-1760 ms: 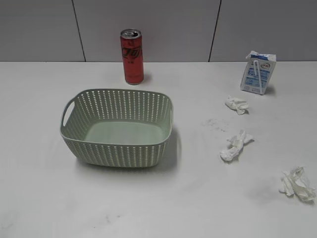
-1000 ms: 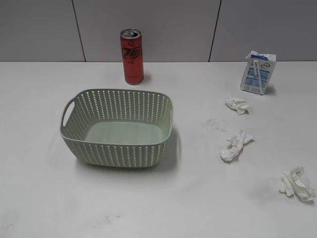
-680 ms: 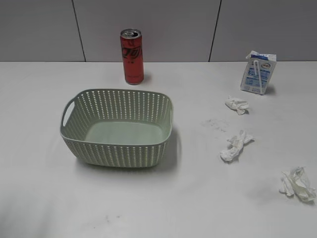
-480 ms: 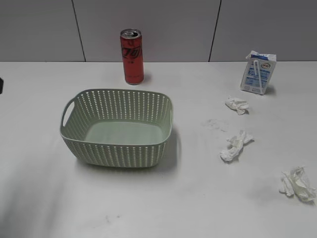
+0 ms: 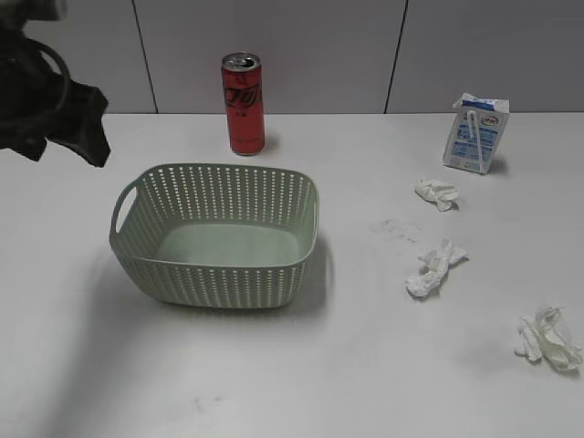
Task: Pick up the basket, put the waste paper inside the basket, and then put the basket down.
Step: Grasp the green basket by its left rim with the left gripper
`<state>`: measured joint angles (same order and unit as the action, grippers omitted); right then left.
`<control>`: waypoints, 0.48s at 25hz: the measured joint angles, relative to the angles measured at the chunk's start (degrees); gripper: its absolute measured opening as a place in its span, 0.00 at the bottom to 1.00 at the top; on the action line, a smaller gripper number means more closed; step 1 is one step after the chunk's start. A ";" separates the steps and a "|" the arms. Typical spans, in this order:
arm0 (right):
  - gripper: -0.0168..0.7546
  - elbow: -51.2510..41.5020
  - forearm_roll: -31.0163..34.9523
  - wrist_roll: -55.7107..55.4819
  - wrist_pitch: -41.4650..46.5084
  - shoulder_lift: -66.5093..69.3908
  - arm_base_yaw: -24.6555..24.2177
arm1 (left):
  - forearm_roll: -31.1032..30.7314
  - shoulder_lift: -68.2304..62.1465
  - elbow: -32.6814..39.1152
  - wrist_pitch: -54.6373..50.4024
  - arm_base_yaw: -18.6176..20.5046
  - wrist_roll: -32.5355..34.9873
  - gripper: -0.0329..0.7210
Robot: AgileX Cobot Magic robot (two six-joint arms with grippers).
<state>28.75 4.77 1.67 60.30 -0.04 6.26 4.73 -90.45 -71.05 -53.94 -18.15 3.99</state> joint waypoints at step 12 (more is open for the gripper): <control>0.78 0.00 0.05 -0.06 0.00 0.00 0.00 | -2.02 -18.62 -7.83 -2.15 -3.73 -5.16 0.82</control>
<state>28.75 4.83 1.61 60.30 -0.04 6.26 2.70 -109.07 -78.88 -56.09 -21.88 -1.17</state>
